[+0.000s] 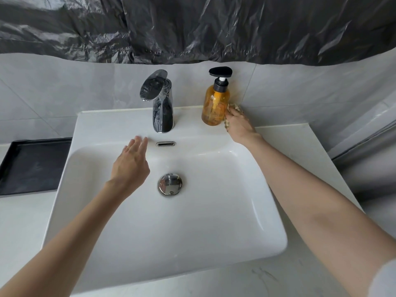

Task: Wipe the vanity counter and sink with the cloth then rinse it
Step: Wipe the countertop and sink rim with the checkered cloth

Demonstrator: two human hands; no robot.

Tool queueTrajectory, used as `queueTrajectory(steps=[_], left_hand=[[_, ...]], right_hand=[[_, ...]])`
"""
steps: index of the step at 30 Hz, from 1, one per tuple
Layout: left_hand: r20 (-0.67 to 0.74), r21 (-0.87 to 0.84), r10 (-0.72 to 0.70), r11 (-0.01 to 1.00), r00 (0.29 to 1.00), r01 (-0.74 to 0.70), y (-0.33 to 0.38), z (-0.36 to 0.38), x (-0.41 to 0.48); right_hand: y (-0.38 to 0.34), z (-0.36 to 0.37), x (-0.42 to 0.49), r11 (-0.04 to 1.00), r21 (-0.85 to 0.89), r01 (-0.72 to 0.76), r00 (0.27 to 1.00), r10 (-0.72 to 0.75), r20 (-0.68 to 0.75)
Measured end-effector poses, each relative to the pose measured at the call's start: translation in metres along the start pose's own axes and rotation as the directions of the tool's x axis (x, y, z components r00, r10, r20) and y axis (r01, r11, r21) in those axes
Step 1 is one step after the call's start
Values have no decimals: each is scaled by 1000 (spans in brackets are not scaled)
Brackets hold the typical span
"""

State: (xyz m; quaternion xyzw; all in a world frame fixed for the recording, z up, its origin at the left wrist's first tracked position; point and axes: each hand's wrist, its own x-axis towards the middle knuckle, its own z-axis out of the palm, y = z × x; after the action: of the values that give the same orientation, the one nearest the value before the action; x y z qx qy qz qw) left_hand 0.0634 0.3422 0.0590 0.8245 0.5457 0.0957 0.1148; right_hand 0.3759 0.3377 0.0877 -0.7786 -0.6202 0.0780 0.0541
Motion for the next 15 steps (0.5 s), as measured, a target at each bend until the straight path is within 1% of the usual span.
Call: queueTrajectory(steps=[3,8,10,12,15], left_hand=[[18,14,22,1000,1000,-23,-2,-1,0],[139,20,40,999,989,-43,-2,-10,-1],[132,-7,46,999,990,-46,-2,-16,-4],[90,-37,24,999,996,-21,-7,-23,-11],[56,-74,-25,997,998,29,-21,-33,-27]], right_hand=[[-1,-3,-7,1000,-15,-5,1000,5,2],[5,6,-42,995,-56,-79,995,82,61],[5,12,-60,991,-80,-103,992,108,70],[-4,15,-75,989,-60,-136,988,140,68],[-37,23,-85,995,-3,-102,993,102,65]])
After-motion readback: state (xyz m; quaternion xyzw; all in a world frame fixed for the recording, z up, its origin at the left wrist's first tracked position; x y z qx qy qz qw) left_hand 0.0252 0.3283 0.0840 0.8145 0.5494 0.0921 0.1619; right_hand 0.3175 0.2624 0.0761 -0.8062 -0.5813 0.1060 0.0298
